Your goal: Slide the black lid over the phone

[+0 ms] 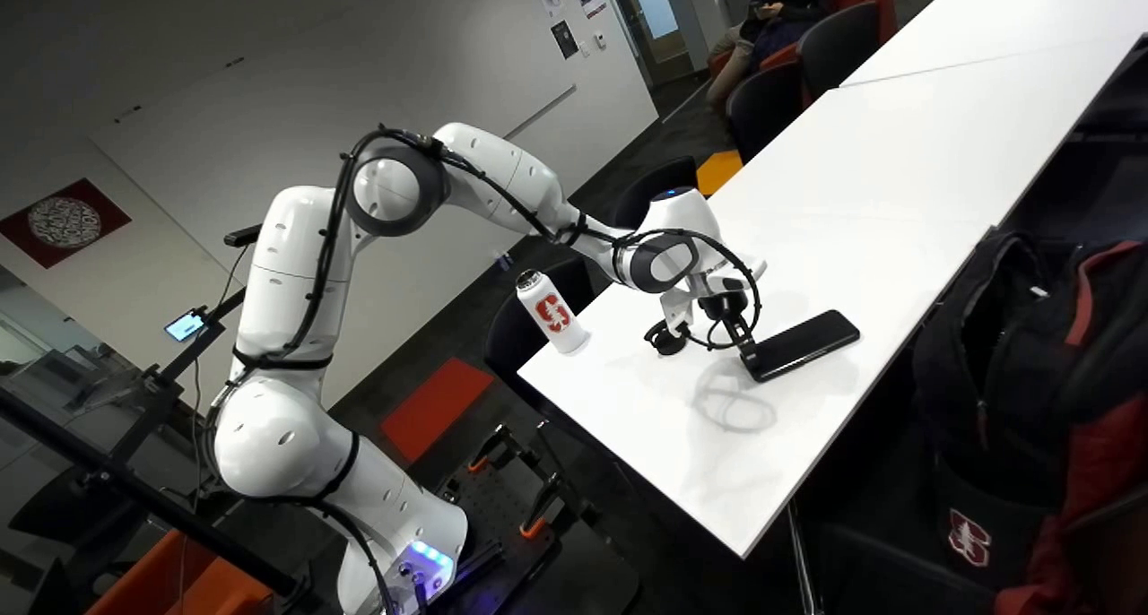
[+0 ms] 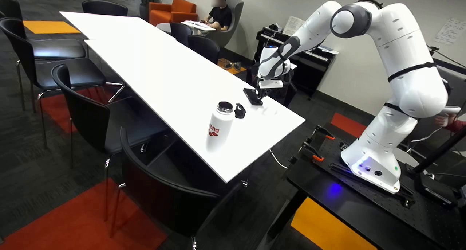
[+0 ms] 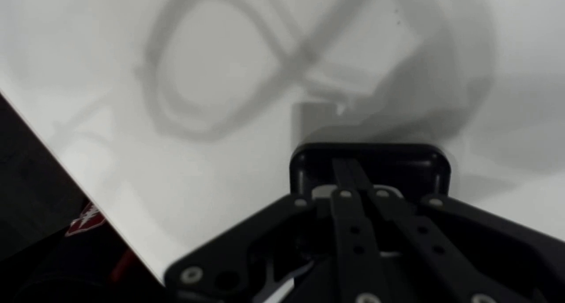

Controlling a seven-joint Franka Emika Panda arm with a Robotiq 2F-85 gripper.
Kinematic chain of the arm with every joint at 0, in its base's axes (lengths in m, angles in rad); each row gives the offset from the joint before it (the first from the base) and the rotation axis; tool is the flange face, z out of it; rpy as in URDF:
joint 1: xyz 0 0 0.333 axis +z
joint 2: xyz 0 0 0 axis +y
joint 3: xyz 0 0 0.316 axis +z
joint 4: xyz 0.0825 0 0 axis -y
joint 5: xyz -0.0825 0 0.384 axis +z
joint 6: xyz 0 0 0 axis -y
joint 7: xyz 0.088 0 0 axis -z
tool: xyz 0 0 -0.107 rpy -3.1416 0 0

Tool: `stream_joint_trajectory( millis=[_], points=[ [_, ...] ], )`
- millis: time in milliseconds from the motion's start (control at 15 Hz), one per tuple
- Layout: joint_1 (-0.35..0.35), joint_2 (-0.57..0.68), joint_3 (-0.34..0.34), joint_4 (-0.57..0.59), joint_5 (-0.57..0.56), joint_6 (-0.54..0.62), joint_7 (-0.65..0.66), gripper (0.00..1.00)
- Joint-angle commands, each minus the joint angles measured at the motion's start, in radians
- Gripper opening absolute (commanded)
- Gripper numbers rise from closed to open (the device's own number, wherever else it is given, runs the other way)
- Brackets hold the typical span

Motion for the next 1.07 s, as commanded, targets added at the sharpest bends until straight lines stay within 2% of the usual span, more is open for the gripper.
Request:
stream_joint_trajectory(
  millis=[0,200,467,733,1000],
  points=[
    [0.015,-0.031,-0.010,-0.023,0.002,-0.004,0.009,0.00],
    [0.015,-0.144,-0.007,-0.171,-0.004,0.067,-0.030,0.00],
    [0.082,-0.281,-0.088,-0.361,-0.046,0.225,0.004,0.00],
    [0.225,-0.407,-0.240,-0.552,-0.113,0.376,0.053,0.00],
    [0.399,-0.447,-0.407,-0.634,-0.170,0.409,0.108,0.00]
  ],
)
